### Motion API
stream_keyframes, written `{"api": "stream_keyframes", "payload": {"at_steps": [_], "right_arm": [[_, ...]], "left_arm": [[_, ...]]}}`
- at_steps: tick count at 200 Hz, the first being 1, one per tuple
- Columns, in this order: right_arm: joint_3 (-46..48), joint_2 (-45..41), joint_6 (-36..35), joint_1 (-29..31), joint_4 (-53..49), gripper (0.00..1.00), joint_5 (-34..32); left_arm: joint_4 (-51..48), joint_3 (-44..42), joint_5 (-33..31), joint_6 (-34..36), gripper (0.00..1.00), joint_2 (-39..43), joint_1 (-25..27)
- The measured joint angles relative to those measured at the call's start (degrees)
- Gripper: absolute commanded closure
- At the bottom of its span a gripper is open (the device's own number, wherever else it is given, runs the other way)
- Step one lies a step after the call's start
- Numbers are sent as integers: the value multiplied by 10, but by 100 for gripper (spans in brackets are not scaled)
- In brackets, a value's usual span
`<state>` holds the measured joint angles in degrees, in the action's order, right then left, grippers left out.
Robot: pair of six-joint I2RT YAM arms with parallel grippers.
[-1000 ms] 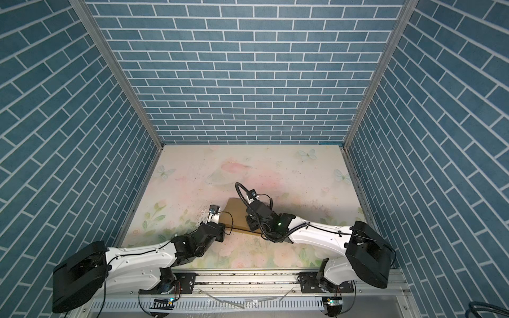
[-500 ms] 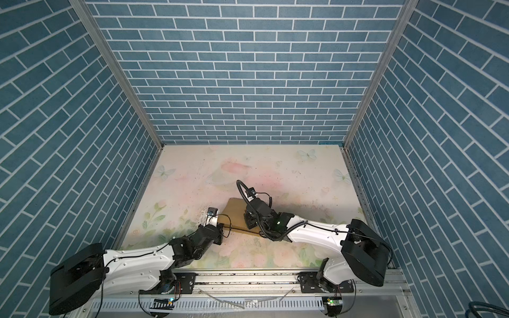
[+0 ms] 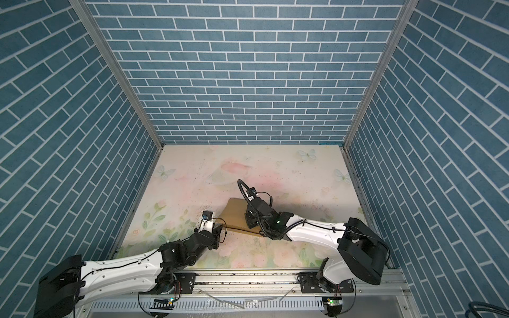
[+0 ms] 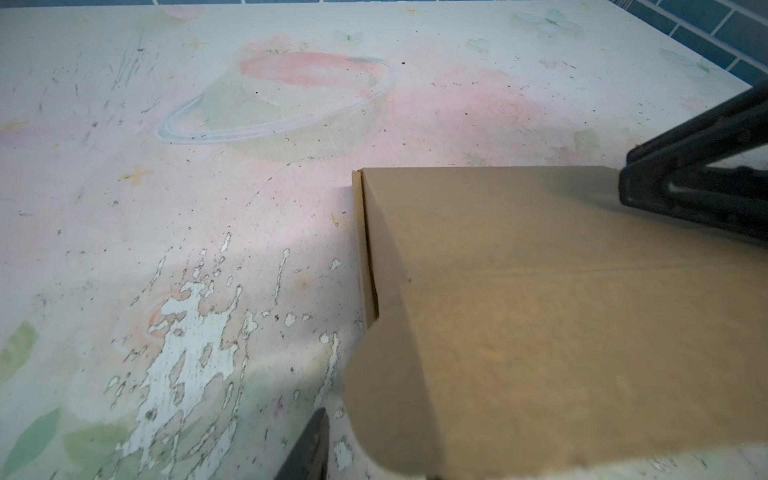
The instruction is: Fold the paper box
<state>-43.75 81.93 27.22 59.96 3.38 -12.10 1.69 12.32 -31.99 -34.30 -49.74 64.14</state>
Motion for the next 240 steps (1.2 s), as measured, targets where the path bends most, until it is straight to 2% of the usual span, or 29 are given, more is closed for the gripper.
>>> {"api": "stream_keyframes", "payload": {"at_steps": [58, 126, 170, 209, 222, 240], "right_arm": [[15, 5, 10, -4, 5, 78, 8], [38, 8, 15, -8, 5, 79, 20], [54, 25, 20, -13, 10, 80, 32], [57, 31, 26, -18, 26, 80, 40], [57, 31, 26, -20, 29, 80, 42], [57, 32, 26, -23, 30, 80, 45]], "left_arm": [[-136, -2, -36, -70, 61, 100, 21], [-321, 16, -90, -146, 56, 218, 22], [-347, 43, -100, -147, 48, 197, 22], [-315, 72, -92, -106, 45, 139, 12], [-293, 77, -71, -85, 45, 122, -8], [-261, 80, -20, -56, 46, 101, -67]]}}
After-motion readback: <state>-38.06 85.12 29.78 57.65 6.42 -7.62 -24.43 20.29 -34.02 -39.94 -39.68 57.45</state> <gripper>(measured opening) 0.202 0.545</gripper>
